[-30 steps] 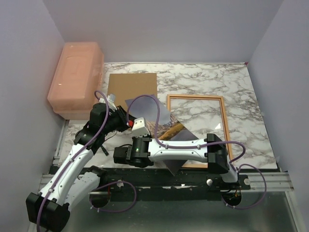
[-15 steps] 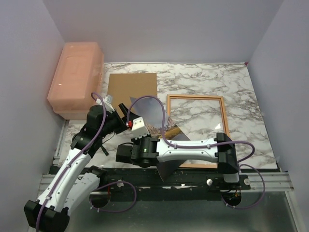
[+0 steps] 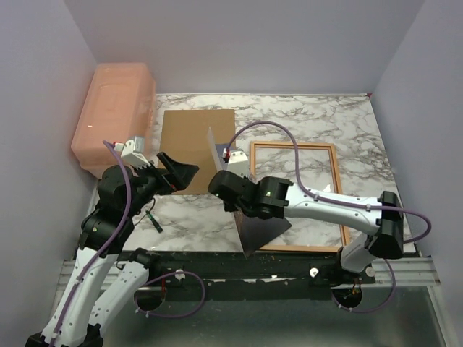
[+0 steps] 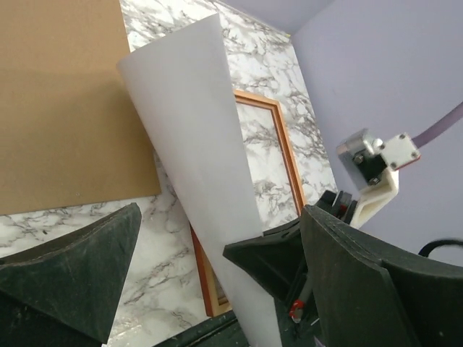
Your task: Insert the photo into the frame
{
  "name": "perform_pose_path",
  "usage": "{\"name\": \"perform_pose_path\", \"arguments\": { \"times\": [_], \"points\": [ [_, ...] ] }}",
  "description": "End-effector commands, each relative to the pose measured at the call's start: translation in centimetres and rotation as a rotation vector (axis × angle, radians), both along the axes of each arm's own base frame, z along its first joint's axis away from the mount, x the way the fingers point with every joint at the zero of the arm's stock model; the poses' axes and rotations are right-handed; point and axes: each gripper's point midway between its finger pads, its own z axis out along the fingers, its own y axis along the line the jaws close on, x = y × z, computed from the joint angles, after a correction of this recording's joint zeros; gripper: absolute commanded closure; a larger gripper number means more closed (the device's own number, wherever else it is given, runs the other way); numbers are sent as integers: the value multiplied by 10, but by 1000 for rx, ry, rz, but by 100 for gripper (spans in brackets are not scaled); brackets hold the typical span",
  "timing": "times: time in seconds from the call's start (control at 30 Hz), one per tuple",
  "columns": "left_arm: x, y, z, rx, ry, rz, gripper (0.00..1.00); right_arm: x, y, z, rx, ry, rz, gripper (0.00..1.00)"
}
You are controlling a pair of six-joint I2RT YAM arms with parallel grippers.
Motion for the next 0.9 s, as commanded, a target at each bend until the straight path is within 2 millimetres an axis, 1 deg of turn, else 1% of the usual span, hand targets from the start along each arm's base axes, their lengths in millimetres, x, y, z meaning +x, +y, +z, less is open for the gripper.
{"name": "perform_pose_path", "arguments": {
  "times": [0.0, 0.07, 0.2, 0.3, 0.4, 0.5, 0.63, 0.77, 0.87],
  "points": [
    [-3, 10, 3, 53, -37, 27, 6, -1, 13, 39, 229, 45, 94, 99],
    [-3, 9, 6, 51, -44, 22, 6, 4, 7, 52, 290, 52, 101, 99],
    [-3, 0, 1, 33, -34, -22, 6, 11, -11, 80, 382, 30, 89, 99],
    [0, -8, -5, 21, -13, -57, 7, 15, -28, 99, 430, -6, 49, 99],
    [3, -21, -18, -16, 33, -108, 7, 18, -49, 120, 471, -58, -10, 99],
    [5, -37, -34, -73, 95, -172, 8, 21, -74, 140, 495, -116, -76, 99],
    [11, -53, -63, -108, 190, -219, 9, 22, -107, 159, 502, -176, -158, 99],
    [13, -73, -92, -97, 292, -271, 9, 21, -137, 168, 493, -219, -229, 99],
    [13, -91, -115, -63, 364, -305, 10, 20, -153, 173, 487, -240, -265, 99]
  ]
}}
